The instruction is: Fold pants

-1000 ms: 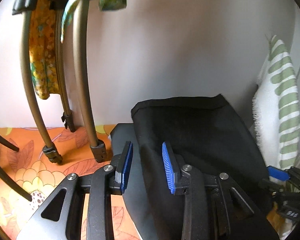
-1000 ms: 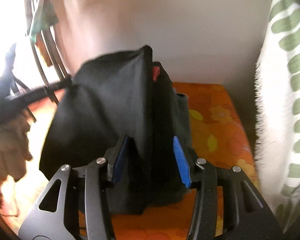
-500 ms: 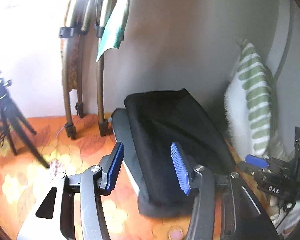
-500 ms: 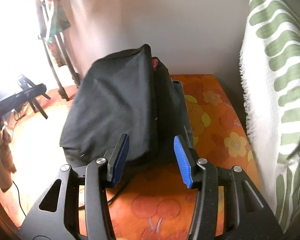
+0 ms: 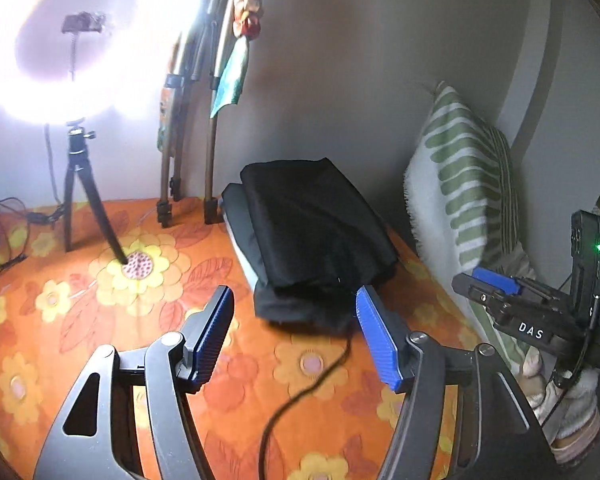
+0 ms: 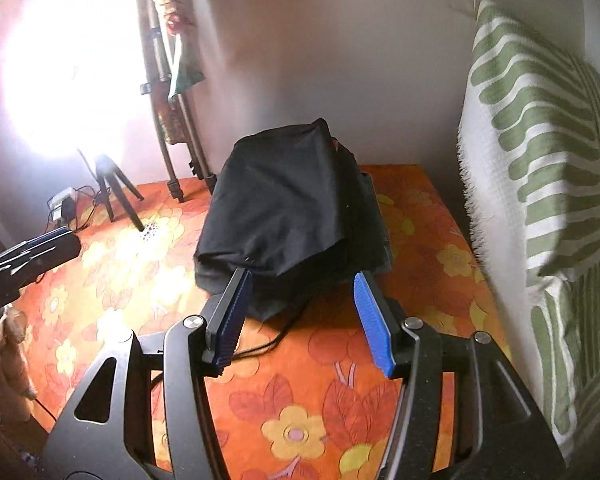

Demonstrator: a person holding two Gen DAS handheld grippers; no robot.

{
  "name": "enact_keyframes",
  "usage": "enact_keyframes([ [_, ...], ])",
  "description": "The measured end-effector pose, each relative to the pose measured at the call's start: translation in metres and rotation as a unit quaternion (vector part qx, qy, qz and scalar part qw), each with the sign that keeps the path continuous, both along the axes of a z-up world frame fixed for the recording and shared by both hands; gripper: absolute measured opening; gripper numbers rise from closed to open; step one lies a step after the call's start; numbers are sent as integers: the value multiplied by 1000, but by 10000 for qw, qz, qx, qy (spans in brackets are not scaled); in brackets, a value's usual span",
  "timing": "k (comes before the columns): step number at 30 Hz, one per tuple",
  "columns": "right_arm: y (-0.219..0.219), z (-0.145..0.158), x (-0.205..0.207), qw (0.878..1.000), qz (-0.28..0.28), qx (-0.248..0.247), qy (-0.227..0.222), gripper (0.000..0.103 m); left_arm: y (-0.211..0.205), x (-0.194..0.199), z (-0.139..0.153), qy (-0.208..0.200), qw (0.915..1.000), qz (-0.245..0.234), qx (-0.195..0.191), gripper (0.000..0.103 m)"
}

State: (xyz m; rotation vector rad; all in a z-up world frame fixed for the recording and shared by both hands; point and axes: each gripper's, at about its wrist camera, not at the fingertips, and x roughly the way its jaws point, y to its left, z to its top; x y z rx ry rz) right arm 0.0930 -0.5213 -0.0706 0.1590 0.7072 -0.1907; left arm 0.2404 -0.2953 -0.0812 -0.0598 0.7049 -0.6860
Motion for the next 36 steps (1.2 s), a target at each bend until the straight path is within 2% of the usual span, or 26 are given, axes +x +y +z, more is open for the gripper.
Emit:
enact_keyframes([
  [4,22,12,-23,9998,-24,-165,-113,57,11,-26,4,-30,10000,-15,53,63],
  [7,38,20,-41,9992,-101,-328,-221,64,19,-47,7,-75,10000,-15,64,64],
  [11,60,28,-62,9981,-131,-487,-365,67,27,-69,12,-184,9997,4,130,64],
  [14,78,32,-79,9964,-162,-666,-500,78,36,-87,15,-310,9994,66,130,74],
  [18,95,34,-102,9946,-207,-749,-692,81,46,-105,16,-434,9988,186,141,75],
  [20,100,34,-112,9936,-260,-753,-806,91,50,-113,13,-473,9984,234,182,76],
  [23,109,33,-124,9906,-343,-898,-973,98,56,-122,5,-411,9986,262,193,80],
  [29,121,24,-133,9897,-321,-928,-1039,102,63,-132,-9,-450,9968,498,443,80],
  [33,125,14,-138,9901,-312,-881,-1045,103,72,-140,-19,-661,9946,661,460,80],
  [36,125,1,-138,9904,-355,-882,-1003,103,75,-137,-28,-498,9957,637,456,80],
])
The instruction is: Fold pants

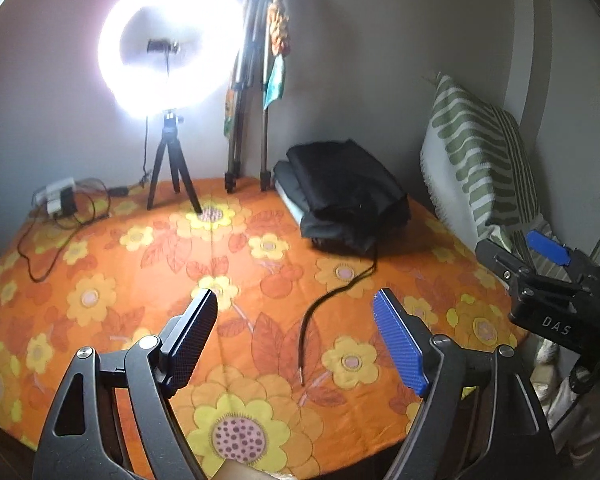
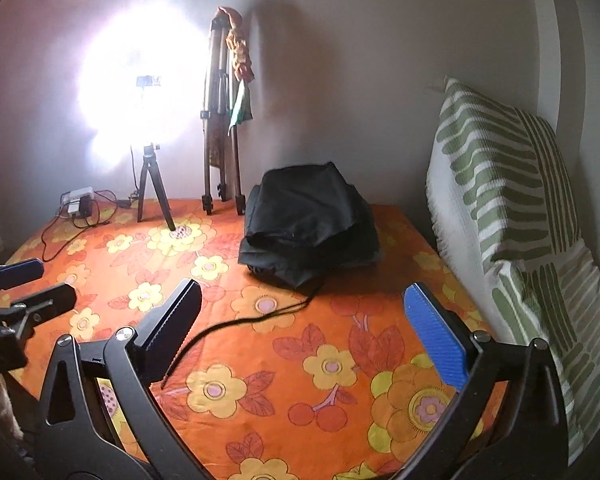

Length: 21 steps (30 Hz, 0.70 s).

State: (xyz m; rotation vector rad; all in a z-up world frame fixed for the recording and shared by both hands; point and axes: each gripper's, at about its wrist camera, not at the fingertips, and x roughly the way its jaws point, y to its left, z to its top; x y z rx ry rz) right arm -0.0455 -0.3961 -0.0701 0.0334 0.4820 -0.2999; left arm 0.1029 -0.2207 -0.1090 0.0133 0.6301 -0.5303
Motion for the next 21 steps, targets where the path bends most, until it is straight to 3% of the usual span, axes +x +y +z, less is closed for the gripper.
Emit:
enact_keyframes([
  [6,2,-13,6,9998,62,7,187,103,-1,-3,-1,-48,9999,-83,81,81],
  [21,6,-12,1,10000,2,79,54,103,-2,-12,2,-208,9997,-25,153,84],
])
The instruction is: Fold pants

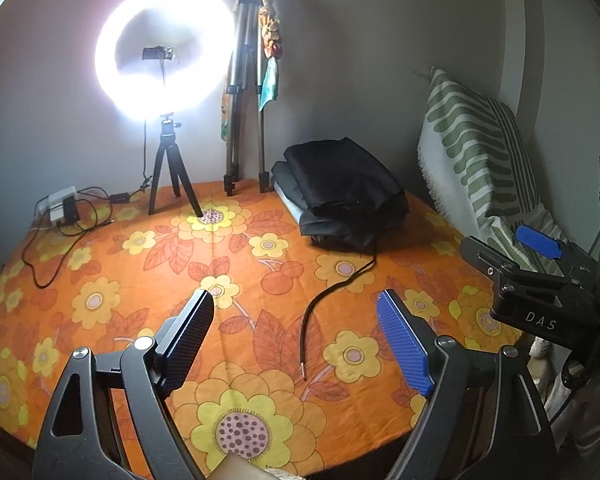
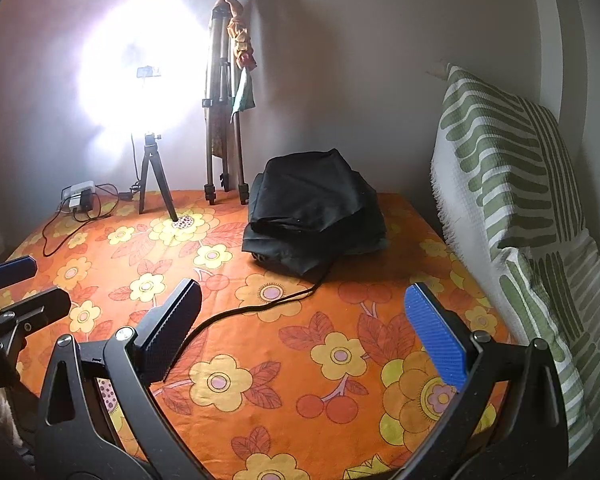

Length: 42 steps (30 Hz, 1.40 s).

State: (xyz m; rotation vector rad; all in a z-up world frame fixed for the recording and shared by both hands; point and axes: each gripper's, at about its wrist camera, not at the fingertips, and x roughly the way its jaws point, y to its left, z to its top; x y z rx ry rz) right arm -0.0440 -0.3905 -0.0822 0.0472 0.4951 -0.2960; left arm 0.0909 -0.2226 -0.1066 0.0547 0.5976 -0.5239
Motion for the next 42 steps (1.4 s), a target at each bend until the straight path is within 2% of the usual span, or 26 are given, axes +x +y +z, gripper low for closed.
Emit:
enact_keyframes([
  [10,-7,2,-5,9999,-116,45,-40,103,-5,-2,-3,-16,9999,15,123,84],
  [42,-6,2,-7,9999,-117,25,-55,103,-9,-4,-1,19,9999,-51,112,84],
])
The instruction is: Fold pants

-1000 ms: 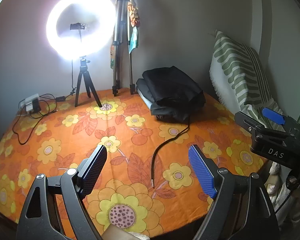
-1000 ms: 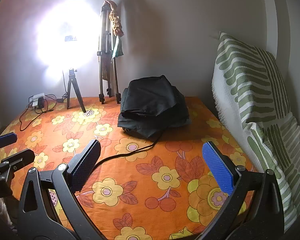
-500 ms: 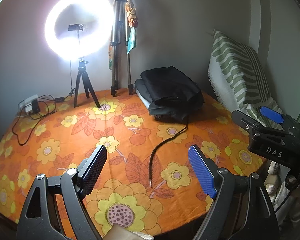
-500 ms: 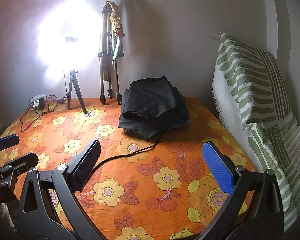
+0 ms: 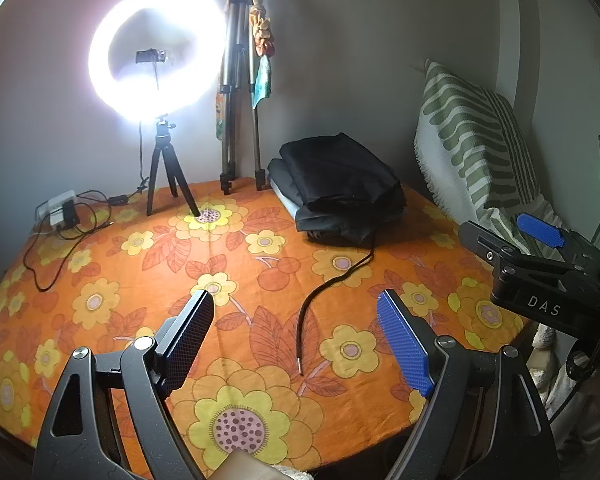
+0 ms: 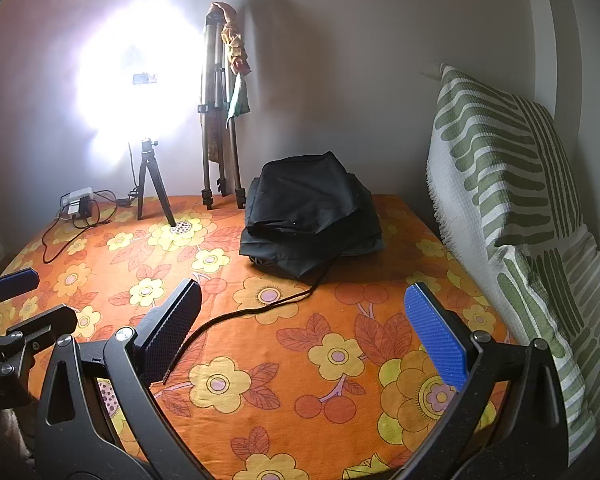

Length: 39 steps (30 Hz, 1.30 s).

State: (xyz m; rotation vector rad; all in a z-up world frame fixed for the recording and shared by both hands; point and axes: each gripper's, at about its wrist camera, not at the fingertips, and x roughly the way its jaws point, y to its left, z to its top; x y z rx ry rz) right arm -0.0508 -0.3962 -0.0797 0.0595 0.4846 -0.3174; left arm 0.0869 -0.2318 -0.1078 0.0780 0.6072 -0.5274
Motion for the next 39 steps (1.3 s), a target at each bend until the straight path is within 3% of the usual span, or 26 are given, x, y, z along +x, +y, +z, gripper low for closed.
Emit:
enact_keyframes([
  [39,7,0,0,10000,0,5,22,103,10,0,0,-97,9999,72,-56,84],
])
